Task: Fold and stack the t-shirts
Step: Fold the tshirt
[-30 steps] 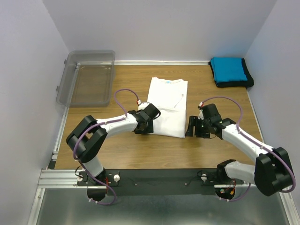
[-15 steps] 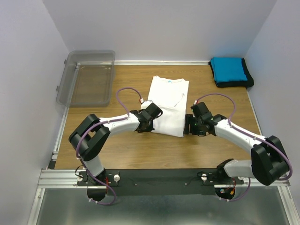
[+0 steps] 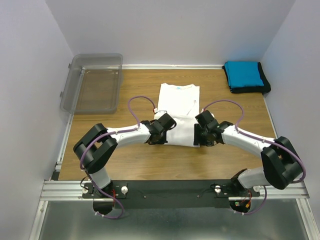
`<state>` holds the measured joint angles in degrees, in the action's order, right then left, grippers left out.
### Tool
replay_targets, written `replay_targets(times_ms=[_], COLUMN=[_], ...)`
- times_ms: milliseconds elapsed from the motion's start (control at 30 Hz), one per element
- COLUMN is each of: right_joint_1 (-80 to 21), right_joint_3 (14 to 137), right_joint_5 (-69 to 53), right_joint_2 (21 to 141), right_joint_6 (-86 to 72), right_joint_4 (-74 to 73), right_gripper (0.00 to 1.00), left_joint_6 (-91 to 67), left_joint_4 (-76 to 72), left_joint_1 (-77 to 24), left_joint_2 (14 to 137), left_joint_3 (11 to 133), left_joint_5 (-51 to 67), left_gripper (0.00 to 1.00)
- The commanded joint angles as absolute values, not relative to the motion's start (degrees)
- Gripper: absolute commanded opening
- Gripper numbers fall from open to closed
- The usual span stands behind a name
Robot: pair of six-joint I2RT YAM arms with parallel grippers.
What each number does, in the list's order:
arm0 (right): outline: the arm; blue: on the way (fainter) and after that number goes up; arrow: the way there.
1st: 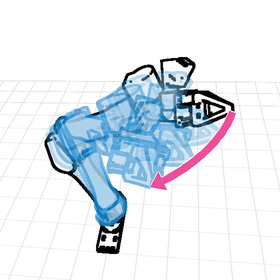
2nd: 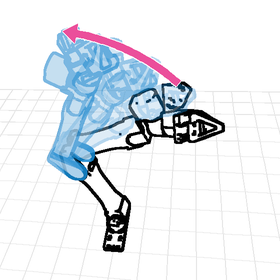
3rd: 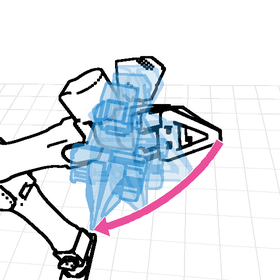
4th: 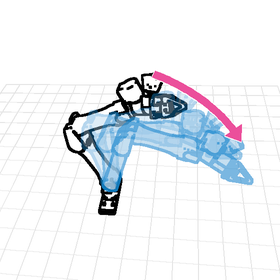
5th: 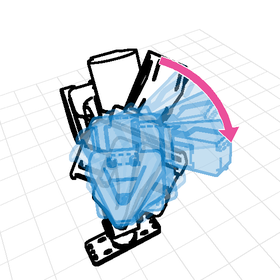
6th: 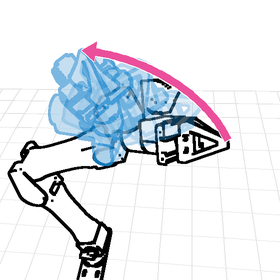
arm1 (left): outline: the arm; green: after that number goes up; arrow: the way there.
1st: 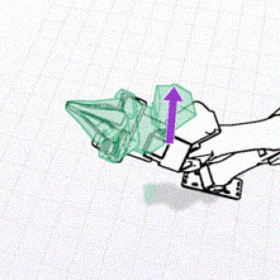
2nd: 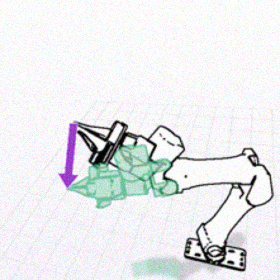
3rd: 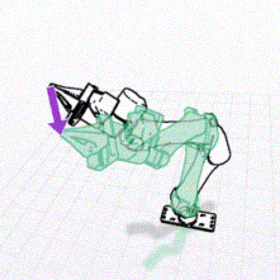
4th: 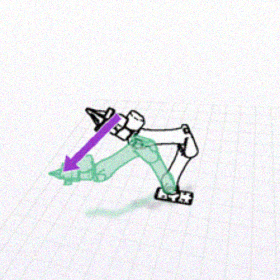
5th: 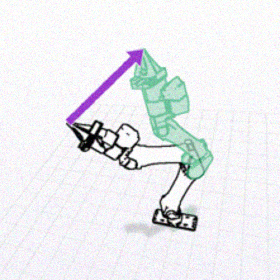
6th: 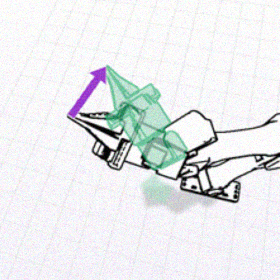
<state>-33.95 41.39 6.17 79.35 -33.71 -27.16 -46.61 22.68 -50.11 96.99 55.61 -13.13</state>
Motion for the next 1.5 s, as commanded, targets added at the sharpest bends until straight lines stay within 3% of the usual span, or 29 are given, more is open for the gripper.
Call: replay_targets(times_ms=[0, 467, 633, 767, 833, 867, 900, 1233, 1467], right_joint_1=[-34.9, -38.3, -39.1, -39.4, -39.4, -39.4, -39.5, -39.5, -39.4], right_joint_3=[43.4, 43.0, 42.7, 42.9, 43.3, 43.3, 43.5, 43.3, 56.6], right_joint_5=[10.1, 12.3, 11.8, 11.8, 12.3, 12.3, 12.5, 0.4, -1.9], right_joint_2=[81.1, 86.5, 89.6, 89.7, 89.1, 88.8, 88.2, 77.5, 70.4], right_joint_6=[-35.4, -36.6, -37.0, -36.7, -36.5, -36.5, -36.2, -32.7, -31.3], right_joint_4=[-28.4, -29.6, -30.3, -31.1, -32.1, -32.1, -33.0, -49.6, -65.8], right_gripper=[0.57, 0.5, 0.43, 0.28, 0.11, 0.11, 0.01, 0.01, 0.0], left_joint_6=[-46.9, -46.3, -46.2, -46.2, -46.1, -46.1, -46.0, -45.7, -49.1], left_joint_4=[29.0, 28.0, 27.9, 27.6, 27.9, 27.9, 28.4, 34.8, 42.9], left_joint_1=[-51.2, -51.3, -51.3, -51.3, -51.3, -51.3, -51.3, -57.2, -62.1], left_joint_2=[98.4, 98.1, 97.6, 96.9, 96.5, 96.5, 95.9, 83.7, 70.8], left_joint_3=[53.3, 51.8, 50.9, 50.3, 50.4, 50.4, 50.4, 45.7, 48.3], left_joint_5=[-9.4, -8.4, -8.3, -8.2, -8.3, -8.3, -8.2, 1.9, 11.2], left_gripper=[0.0, 0.0, 0.0, 0.0, 0.0, 0.0, 0.0, 0.0, 0.0])
